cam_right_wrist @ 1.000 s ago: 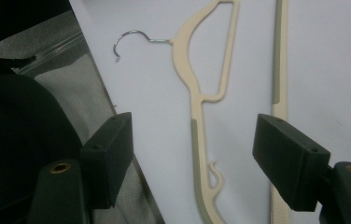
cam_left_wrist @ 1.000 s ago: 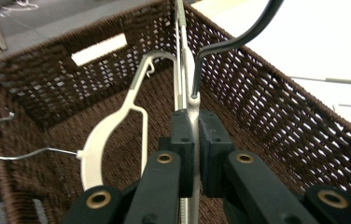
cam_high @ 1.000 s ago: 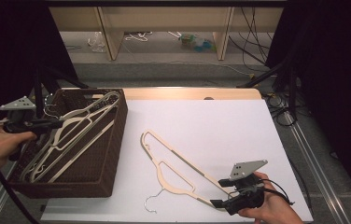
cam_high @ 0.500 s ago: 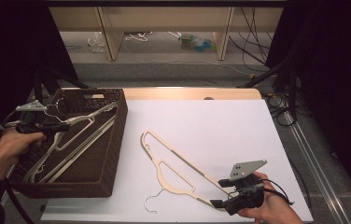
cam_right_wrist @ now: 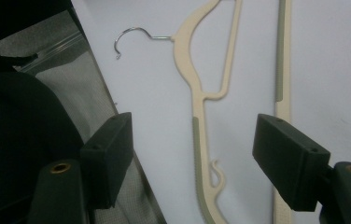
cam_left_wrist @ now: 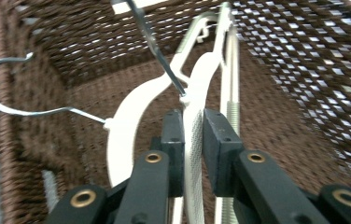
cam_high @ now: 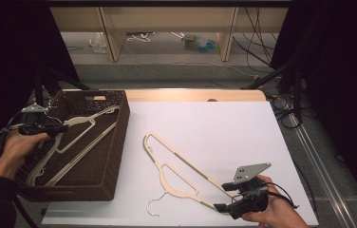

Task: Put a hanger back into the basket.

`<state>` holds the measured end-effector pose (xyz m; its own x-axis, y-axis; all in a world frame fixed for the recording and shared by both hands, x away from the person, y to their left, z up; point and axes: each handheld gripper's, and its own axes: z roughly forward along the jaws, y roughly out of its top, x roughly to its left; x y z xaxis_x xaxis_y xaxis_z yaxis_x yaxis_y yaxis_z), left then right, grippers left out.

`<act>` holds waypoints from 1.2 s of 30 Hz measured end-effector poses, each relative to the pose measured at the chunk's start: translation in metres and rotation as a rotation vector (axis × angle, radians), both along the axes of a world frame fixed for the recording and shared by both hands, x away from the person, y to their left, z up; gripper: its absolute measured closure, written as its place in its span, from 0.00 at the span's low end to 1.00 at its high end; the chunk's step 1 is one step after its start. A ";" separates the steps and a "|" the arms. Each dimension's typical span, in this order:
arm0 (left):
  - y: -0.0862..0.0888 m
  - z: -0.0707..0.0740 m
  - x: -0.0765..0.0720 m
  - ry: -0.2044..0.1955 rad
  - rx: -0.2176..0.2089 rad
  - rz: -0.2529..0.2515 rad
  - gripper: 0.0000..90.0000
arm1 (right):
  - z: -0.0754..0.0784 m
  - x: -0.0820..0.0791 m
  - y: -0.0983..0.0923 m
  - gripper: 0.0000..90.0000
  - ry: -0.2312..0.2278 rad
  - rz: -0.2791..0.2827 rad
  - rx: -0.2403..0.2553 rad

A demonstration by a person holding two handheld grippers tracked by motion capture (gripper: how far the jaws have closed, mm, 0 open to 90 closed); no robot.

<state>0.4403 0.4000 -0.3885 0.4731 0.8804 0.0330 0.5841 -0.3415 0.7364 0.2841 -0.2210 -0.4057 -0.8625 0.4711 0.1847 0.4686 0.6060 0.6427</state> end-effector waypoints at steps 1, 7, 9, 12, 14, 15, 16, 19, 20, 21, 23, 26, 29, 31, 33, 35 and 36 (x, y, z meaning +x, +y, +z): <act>0.001 -0.002 0.001 -0.004 -0.006 0.015 0.86 | 0.000 0.000 0.000 0.33 -0.004 0.000 -0.001; 0.009 -0.013 0.001 0.014 0.009 0.123 0.83 | -0.001 0.000 0.000 0.33 -0.005 -0.005 0.001; 0.014 -0.011 0.001 0.037 0.045 0.108 0.81 | -0.001 0.000 0.000 0.33 -0.005 -0.004 0.001; 0.015 -0.009 -0.003 0.031 0.013 0.185 0.73 | -0.001 0.000 0.000 0.33 -0.005 -0.007 0.000; 0.015 -0.005 -0.007 0.022 0.003 0.196 0.73 | -0.001 0.000 0.000 0.33 -0.005 -0.007 0.001; 0.014 -0.004 -0.008 0.005 -0.013 0.190 0.71 | -0.001 0.000 0.000 0.33 -0.006 -0.006 0.002; 0.012 -0.001 -0.011 0.001 -0.009 0.203 0.69 | -0.001 0.000 0.000 0.33 -0.006 -0.006 0.002; 0.004 0.007 -0.018 -0.031 -0.021 0.242 0.60 | -0.001 0.000 0.000 0.33 -0.003 -0.009 0.001; 0.000 0.011 -0.021 -0.049 -0.022 0.238 0.58 | -0.001 0.000 0.000 0.33 0.000 -0.007 -0.001; -0.004 0.014 -0.024 -0.063 -0.029 0.246 0.56 | -0.001 0.000 0.000 0.33 -0.001 -0.009 -0.001; -0.009 0.023 -0.031 -0.097 -0.037 0.237 0.52 | -0.001 0.000 0.000 0.33 -0.005 -0.013 -0.001; -0.018 0.036 -0.040 -0.143 -0.065 0.224 0.49 | -0.002 0.001 0.000 0.32 -0.016 -0.019 0.003; -0.029 0.052 -0.054 -0.191 -0.072 0.203 0.45 | -0.003 0.001 0.001 0.31 -0.019 -0.029 0.006; -0.036 0.060 -0.062 -0.219 -0.074 0.177 0.43 | -0.003 0.002 0.001 0.30 -0.026 -0.039 0.009; -0.044 0.066 -0.071 -0.238 -0.093 0.160 0.42 | -0.003 0.002 0.001 0.30 -0.040 -0.050 0.015; -0.057 0.071 -0.083 -0.266 -0.121 0.120 0.41 | -0.003 0.003 0.001 0.30 -0.054 -0.063 0.024; -0.064 0.073 -0.089 -0.278 -0.132 0.103 0.40 | -0.003 0.003 0.002 0.29 -0.057 -0.070 0.026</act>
